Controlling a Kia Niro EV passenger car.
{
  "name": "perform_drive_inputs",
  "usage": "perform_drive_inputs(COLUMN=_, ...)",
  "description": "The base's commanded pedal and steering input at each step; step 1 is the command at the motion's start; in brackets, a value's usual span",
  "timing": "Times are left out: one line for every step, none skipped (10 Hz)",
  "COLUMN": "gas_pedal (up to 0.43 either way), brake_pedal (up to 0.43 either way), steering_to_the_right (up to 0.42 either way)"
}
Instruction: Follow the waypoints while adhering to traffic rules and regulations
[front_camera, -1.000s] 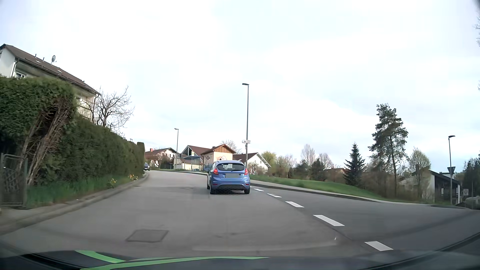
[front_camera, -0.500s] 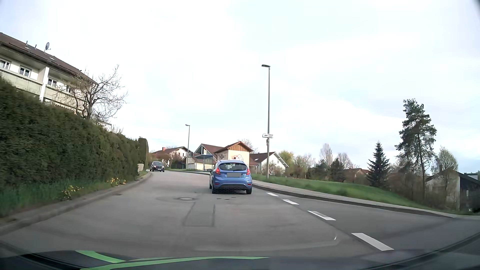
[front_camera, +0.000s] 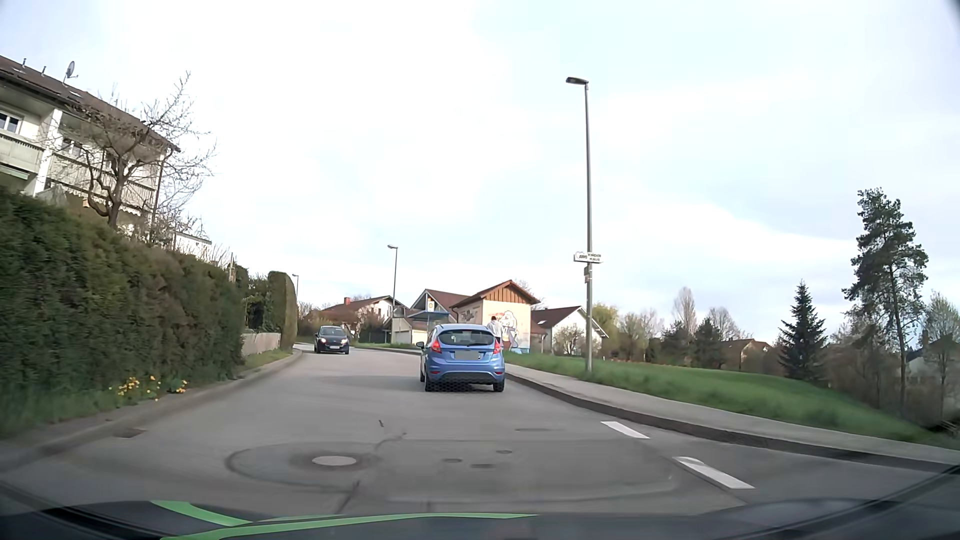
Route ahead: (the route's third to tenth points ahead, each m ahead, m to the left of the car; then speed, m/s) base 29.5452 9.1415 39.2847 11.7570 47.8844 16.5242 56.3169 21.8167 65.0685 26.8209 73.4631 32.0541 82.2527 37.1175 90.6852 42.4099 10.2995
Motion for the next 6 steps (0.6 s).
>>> perform_drive_inputs(gas_pedal=0.248, brake_pedal=0.0, steering_to_the_right=-0.037)
perform_drive_inputs(gas_pedal=0.248, brake_pedal=0.0, steering_to_the_right=-0.037)
perform_drive_inputs(gas_pedal=0.248, brake_pedal=0.0, steering_to_the_right=-0.037)
perform_drive_inputs(gas_pedal=0.248, brake_pedal=0.0, steering_to_the_right=-0.037)
perform_drive_inputs(gas_pedal=0.248, brake_pedal=0.0, steering_to_the_right=-0.036)
perform_drive_inputs(gas_pedal=0.248, brake_pedal=0.0, steering_to_the_right=-0.036)
